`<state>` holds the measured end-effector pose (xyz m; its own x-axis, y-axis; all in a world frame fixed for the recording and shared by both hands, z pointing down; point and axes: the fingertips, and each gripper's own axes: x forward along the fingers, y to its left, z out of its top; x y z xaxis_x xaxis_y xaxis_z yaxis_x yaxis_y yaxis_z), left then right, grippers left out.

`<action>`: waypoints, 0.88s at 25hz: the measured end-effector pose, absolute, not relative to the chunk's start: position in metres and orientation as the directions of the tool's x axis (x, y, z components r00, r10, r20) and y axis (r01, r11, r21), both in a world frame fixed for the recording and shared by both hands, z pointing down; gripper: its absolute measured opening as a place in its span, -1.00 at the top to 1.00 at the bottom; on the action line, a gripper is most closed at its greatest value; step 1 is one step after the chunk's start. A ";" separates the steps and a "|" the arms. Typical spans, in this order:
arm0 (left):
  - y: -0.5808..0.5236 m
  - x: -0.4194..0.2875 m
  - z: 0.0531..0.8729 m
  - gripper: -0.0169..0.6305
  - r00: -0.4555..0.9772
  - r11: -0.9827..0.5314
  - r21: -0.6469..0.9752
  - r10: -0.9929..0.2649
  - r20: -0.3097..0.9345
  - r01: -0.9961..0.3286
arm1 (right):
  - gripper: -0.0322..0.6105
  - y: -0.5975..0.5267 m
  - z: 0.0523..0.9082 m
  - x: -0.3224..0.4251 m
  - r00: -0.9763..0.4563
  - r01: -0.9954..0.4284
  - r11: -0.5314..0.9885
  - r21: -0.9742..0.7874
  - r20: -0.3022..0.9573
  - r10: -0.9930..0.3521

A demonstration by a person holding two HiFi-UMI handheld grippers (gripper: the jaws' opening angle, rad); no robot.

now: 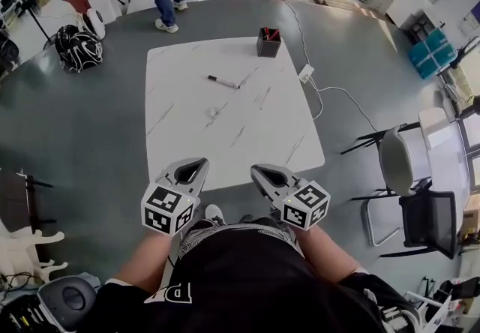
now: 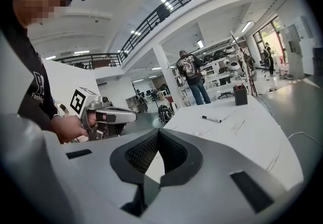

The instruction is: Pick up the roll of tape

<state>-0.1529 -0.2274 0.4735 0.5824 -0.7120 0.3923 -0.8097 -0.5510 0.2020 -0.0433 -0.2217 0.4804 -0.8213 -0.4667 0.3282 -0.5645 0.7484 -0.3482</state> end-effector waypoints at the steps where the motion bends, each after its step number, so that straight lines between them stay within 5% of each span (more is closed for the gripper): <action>1: -0.232 -0.156 0.474 0.90 0.589 -0.559 0.202 -0.707 0.392 -0.805 | 0.89 -0.224 0.481 -0.046 -0.817 -0.570 0.747 -0.343 0.331 -0.472; 22: -0.307 -0.156 0.509 0.89 0.540 -0.524 0.175 -0.708 0.454 -0.834 | 0.89 -0.302 0.500 -0.033 -0.793 -0.594 0.737 -0.322 0.388 -0.470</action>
<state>-0.1564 -0.3074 0.5092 0.5402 -0.7083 0.4544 -0.8337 -0.5238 0.1747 -0.0327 -0.3023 0.4999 -0.7930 -0.4697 0.3880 -0.5942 0.7368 -0.3224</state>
